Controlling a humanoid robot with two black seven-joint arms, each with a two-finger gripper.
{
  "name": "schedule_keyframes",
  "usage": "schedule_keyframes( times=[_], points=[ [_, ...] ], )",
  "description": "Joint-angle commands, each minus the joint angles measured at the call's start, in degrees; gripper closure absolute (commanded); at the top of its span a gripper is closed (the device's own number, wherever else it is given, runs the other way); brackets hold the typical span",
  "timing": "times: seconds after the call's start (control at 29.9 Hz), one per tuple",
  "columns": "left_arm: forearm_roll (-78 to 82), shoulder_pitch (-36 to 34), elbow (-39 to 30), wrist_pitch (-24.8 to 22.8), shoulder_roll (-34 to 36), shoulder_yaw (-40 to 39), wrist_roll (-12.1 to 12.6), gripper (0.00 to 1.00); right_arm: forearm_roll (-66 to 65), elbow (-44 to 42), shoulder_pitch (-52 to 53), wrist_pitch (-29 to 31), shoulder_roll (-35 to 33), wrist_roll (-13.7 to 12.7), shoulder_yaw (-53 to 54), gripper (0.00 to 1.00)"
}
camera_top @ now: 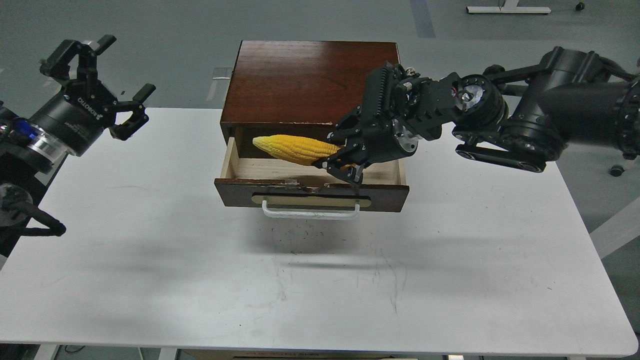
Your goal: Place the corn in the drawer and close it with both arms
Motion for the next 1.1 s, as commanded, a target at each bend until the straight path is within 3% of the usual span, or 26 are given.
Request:
schedule_keyframes(
  times=[0.0, 0.17, 0.23, 0.47, 0.77, 1.07],
  points=[
    [-0.03, 0.01, 0.00, 0.00, 0.12, 0.03, 0.00, 0.00, 0.05, 0.22, 0.13, 0.00, -0.30, 0.00, 0.09, 0.23],
    [0.06, 0.01, 0.00, 0.00, 0.12, -0.05, 0.00, 0.00, 0.40, 0.57, 0.40, -0.18, -0.92, 0.00, 0.53, 0.14],
    [0.06, 0.01, 0.00, 0.00, 0.04, -0.14, 0.00, 0.00, 0.84, 0.75, 0.92, -0.26, -1.80, 0.00, 0.79, 0.05],
    [0.06, -0.08, 0.00, 0.00, -0.05, -0.05, 0.00, 0.00, 4.43, 2.77, 2.51, 0.09, -7.33, 0.00, 6.67, 0.03],
    [0.06, -0.08, 0.00, 0.00, -0.05, 0.03, 0.00, 0.00, 27.19, 6.02, -1.18, 0.17, -18.84, 0.00, 16.52, 0.01],
    [0.06, -0.08, 0.00, 0.00, -0.14, 0.21, 0.00, 0.00, 53.01, 6.11, -21.37, 0.35, -27.10, 0.00, 36.54, 0.00]
  ],
)
